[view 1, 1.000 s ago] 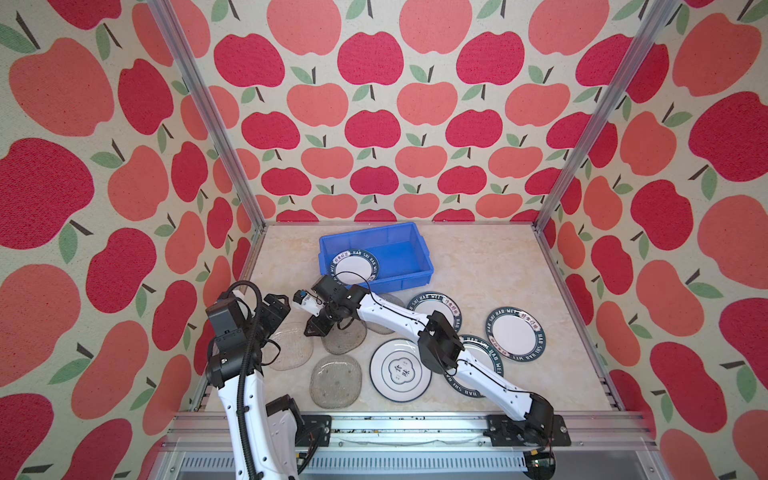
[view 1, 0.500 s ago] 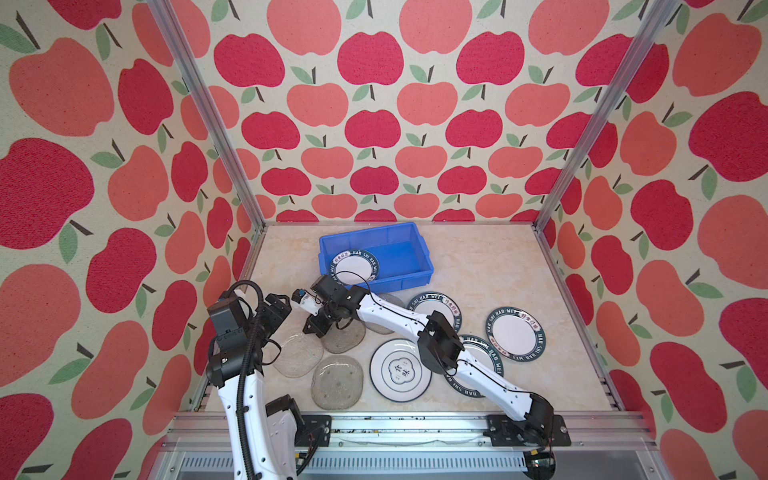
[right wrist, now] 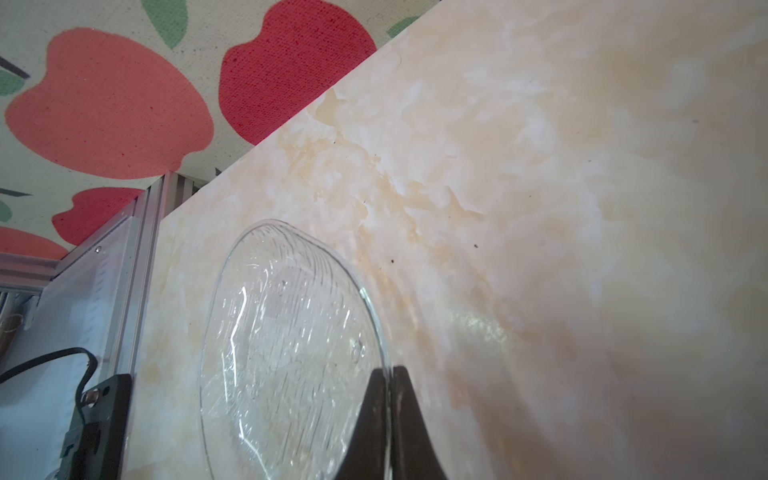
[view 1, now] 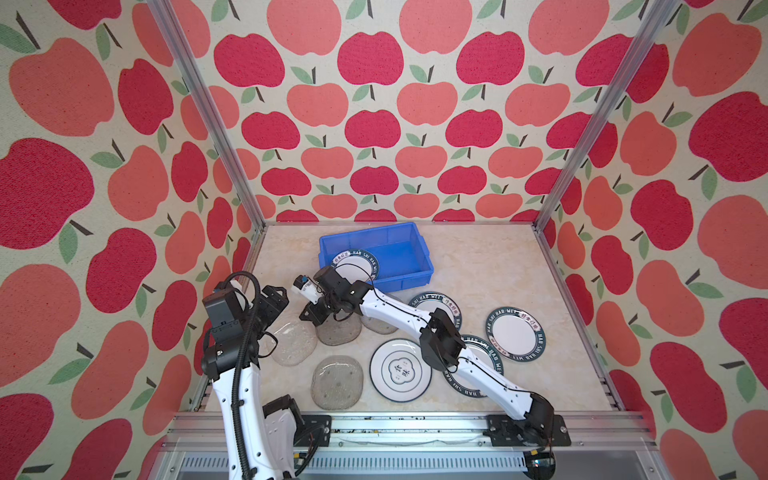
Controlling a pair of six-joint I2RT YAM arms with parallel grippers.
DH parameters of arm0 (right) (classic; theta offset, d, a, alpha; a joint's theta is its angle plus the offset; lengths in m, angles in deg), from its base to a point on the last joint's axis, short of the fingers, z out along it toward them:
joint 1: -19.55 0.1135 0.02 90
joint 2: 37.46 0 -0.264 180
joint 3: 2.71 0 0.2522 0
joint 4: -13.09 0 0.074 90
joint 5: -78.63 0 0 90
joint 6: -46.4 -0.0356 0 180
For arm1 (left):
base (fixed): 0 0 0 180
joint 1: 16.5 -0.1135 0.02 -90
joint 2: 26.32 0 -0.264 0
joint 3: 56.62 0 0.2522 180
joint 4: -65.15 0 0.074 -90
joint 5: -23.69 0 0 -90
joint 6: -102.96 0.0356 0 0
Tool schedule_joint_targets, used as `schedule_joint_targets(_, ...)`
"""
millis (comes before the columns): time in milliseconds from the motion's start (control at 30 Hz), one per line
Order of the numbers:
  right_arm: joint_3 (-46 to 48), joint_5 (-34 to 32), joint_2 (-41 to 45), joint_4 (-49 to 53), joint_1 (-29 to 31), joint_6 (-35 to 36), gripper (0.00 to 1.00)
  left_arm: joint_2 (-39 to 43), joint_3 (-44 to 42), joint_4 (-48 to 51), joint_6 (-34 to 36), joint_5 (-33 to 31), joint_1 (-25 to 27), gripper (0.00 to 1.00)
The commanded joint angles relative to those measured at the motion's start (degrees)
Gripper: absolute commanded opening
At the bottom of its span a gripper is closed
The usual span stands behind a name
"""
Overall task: Place the plates into the plastic bin on the countertop
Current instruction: 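Grip the clear glass plate's edge with the right gripper and lift it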
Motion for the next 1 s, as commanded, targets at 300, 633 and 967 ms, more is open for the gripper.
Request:
schedule_joint_targets(300,-1.1,3.0,1.4,-7.3,-3.8,-10.6,0.0,-1.9,1.9,-1.6,0.0,-0.2,-0.4,0.9)
schedule_joint_targets(633,-1.4,4.8,1.6,-7.7,-2.5,-11.5,0.0,-1.7,1.2,-2.4,-0.2,0.3,-0.6,0.9)
schedule_joint_targets(967,-1.2,0.2,8.2,-1.9,-3.0,-8.5,0.0,-3.1,5.0,-2.7,0.5,0.8,0.1,0.9)
